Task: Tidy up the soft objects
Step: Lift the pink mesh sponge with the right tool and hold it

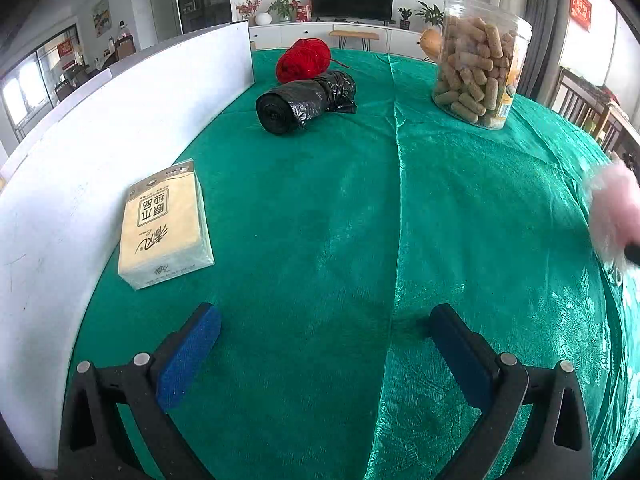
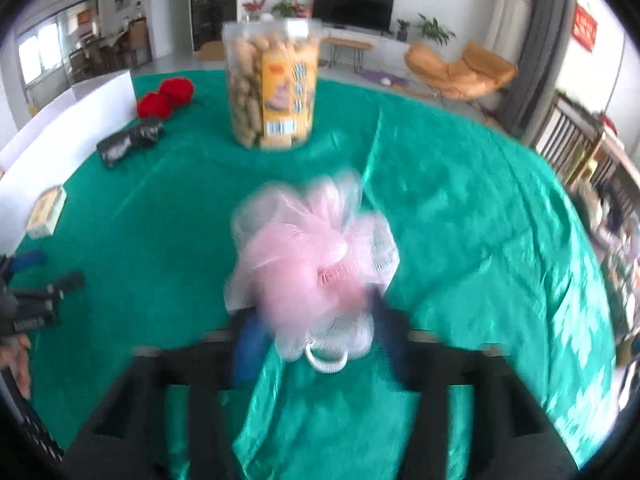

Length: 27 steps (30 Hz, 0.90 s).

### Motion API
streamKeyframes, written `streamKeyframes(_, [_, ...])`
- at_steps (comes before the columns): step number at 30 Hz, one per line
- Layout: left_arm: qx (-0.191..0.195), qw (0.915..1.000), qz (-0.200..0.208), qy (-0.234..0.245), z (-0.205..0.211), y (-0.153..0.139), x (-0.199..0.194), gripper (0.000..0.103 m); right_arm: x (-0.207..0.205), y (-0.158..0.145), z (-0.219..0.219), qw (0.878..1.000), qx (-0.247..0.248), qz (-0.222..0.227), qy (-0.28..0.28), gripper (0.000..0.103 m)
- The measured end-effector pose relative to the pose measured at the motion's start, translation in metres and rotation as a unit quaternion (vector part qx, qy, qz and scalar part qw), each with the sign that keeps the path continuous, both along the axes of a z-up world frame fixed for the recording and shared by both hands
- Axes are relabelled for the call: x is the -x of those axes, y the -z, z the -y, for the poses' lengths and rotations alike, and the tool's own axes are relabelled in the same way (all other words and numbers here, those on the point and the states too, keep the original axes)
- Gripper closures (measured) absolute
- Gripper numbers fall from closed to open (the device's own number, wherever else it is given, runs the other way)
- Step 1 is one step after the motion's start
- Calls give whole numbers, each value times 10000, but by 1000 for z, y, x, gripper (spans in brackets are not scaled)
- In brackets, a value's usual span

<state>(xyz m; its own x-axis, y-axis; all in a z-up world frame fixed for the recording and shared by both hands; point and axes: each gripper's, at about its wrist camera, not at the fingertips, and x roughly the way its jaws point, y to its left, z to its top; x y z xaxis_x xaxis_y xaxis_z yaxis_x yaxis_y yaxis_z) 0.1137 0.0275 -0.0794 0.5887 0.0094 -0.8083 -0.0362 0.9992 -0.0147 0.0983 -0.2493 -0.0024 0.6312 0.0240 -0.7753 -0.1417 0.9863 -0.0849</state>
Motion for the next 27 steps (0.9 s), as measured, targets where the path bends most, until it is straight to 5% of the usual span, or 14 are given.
streamKeyframes(8, [-3,10000,1,-2,0,0,0,0,18,30,3,9998,-14,-203,-16,33])
streamKeyframes(27, [-4,10000,3,-6,1,0,0,0,-3,38,-16,9993,-109,-227,-269,29])
